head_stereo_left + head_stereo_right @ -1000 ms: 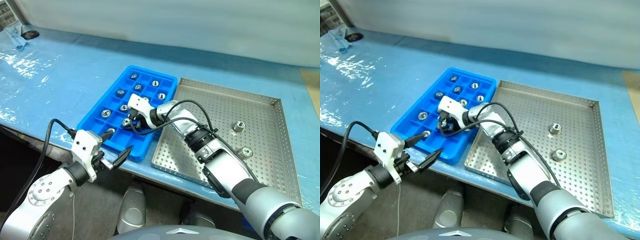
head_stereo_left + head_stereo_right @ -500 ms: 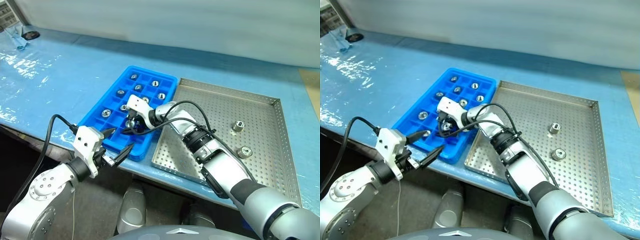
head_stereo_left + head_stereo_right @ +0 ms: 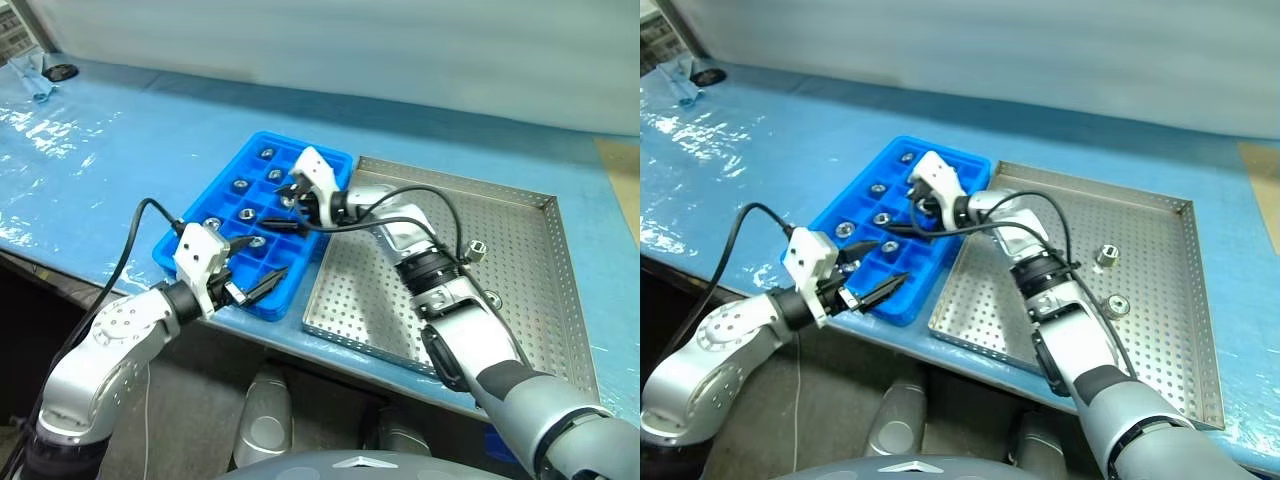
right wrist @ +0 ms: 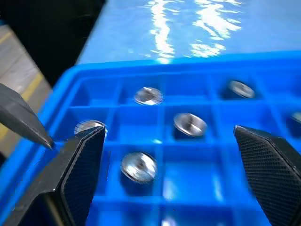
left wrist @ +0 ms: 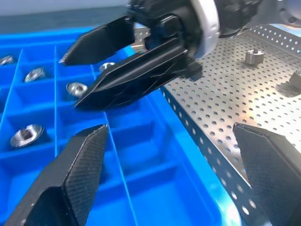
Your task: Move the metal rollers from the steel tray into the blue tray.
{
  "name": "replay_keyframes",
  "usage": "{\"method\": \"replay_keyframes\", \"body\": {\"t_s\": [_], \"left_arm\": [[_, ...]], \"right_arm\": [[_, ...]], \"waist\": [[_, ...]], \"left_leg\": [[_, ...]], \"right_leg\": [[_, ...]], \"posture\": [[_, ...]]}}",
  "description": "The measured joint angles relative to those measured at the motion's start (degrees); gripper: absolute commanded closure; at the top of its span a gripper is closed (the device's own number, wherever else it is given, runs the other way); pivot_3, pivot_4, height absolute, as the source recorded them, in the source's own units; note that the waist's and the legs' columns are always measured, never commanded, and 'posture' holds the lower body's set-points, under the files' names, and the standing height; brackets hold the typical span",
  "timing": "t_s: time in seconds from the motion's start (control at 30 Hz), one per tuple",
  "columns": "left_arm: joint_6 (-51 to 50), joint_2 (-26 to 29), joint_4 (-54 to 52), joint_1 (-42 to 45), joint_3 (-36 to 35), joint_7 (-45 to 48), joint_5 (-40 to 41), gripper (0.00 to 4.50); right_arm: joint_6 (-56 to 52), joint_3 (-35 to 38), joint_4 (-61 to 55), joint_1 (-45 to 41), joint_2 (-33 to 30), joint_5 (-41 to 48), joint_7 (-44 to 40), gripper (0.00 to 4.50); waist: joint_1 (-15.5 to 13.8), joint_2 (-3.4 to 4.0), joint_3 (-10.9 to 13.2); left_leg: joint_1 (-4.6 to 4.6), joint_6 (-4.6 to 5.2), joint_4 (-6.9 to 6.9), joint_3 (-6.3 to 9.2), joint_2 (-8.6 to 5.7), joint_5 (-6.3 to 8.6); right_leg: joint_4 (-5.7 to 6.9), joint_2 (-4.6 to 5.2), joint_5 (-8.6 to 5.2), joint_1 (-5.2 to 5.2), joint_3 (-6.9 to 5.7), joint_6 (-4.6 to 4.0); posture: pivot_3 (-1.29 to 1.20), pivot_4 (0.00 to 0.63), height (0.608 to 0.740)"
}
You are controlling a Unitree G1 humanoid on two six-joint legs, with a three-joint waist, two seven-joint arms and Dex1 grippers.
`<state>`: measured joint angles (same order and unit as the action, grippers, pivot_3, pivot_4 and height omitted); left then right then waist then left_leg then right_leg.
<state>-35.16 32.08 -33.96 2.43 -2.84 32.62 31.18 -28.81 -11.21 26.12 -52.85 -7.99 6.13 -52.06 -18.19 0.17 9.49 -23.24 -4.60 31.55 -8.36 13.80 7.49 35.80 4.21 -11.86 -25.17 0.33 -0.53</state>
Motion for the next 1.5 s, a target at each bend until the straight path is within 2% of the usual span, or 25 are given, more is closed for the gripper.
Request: {"method": "replay_keyframes", "body": {"t_s": [0.4, 0.63, 1.03, 1.5], "left_arm": [[6.1, -4.2, 18.1, 17.0, 10.4, 11.2, -3.9, 0.00], [10.1, -7.3, 26.6, 22.8, 13.6, 16.8, -6.5, 0.00], [15.0, -10.9, 34.6, 26.5, 16.7, 22.5, -10.8, 0.00], [15.9, -12.3, 35.9, 26.9, 16.7, 23.9, -12.1, 0.00]], "right_arm": [[-15.1, 4.9, -13.1, 8.2, -18.9, 1.0, 1.8, 0.01], [-24.5, 9.1, -23.4, 13.6, -26.8, 3.5, 3.2, 0.01], [-39.1, 13.4, -36.8, 25.7, -33.6, 10.1, 6.0, 0.01], [-42.4, 13.3, -38.3, 29.7, -36.4, 13.4, 8.9, 0.01]], "waist": [[9.6, -0.03, 0.0], [12.7, -0.03, 0.0], [12.9, -0.01, 0.0], [12.9, 0.00, 0.0]], "left_leg": [[-0.11, -0.11, 0.39, -0.05, -0.01, -0.08], [0.12, 0.06, 0.47, -0.16, -0.03, 0.01], [0.26, 0.22, 0.67, -0.23, -0.02, 0.10], [0.38, 0.32, 0.67, -0.37, -0.04, 0.15]], "right_leg": [[0.06, -0.01, 0.13, -0.03, -0.09, 0.06], [0.03, -0.03, 0.09, 0.14, -0.05, -0.04], [0.04, 0.02, 0.10, 0.35, 0.06, -0.05], [0.01, 0.02, 0.10, 0.39, 0.51, -0.04]], "posture": [[-0.01, 0.150, 0.740], [-0.08, 0.150, 0.740], [-0.13, 0.150, 0.740], [-0.13, 0.150, 0.740]]}}
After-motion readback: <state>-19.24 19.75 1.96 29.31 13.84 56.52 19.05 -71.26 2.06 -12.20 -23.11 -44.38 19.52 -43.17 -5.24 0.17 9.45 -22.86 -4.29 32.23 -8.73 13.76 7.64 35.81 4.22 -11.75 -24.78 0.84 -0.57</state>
